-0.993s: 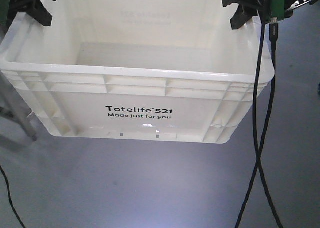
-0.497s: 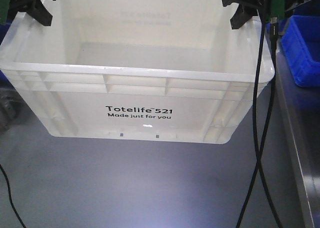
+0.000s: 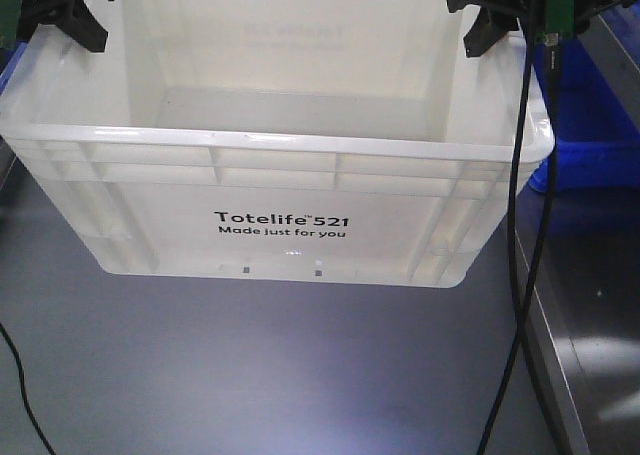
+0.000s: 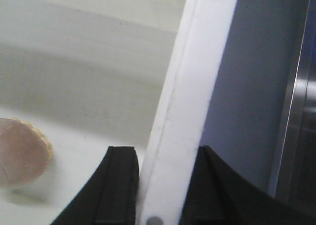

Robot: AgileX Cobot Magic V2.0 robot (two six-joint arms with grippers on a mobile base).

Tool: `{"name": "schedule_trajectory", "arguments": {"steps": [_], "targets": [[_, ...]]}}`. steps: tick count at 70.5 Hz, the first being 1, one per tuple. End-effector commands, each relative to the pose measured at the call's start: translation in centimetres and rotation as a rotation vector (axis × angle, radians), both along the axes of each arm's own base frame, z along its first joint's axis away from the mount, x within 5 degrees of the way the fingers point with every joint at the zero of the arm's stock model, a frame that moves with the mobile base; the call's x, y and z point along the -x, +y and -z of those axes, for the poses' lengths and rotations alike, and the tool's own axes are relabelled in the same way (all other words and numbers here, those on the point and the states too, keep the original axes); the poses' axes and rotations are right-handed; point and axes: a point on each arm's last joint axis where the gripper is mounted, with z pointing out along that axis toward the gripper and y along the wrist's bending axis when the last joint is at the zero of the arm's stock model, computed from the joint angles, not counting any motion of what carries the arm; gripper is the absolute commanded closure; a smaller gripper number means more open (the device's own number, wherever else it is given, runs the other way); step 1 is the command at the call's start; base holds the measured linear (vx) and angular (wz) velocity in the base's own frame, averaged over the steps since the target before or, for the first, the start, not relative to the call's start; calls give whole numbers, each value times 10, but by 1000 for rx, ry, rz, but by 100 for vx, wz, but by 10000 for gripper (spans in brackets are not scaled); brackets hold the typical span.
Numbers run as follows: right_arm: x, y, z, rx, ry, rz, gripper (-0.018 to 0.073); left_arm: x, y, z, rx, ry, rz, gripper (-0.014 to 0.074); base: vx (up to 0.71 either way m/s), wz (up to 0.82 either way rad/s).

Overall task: Place moving items into box and shelve
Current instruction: 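Hold the crate raised with both grippers as the base turns toward the shelving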

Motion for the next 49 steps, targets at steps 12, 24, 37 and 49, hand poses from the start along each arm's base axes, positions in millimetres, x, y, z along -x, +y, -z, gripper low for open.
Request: {"name": "schedule_trajectory", "arguments": {"steps": [12, 24, 37, 49], "targets": [[16, 7, -39, -102, -167, -58, 571, 15, -9, -40, 108, -190, 25, 613, 42, -1], [16, 7, -39, -102, -167, -58, 571, 15, -9, -40, 108, -190, 25, 613, 43, 6], [16, 7, -39, -99, -170, -57, 571, 15, -9, -40, 109, -190, 25, 613, 43, 4], [16, 7, -39, -98, -168, -57, 571, 15, -9, -40, 109, -189, 25, 613, 44, -1]]}}
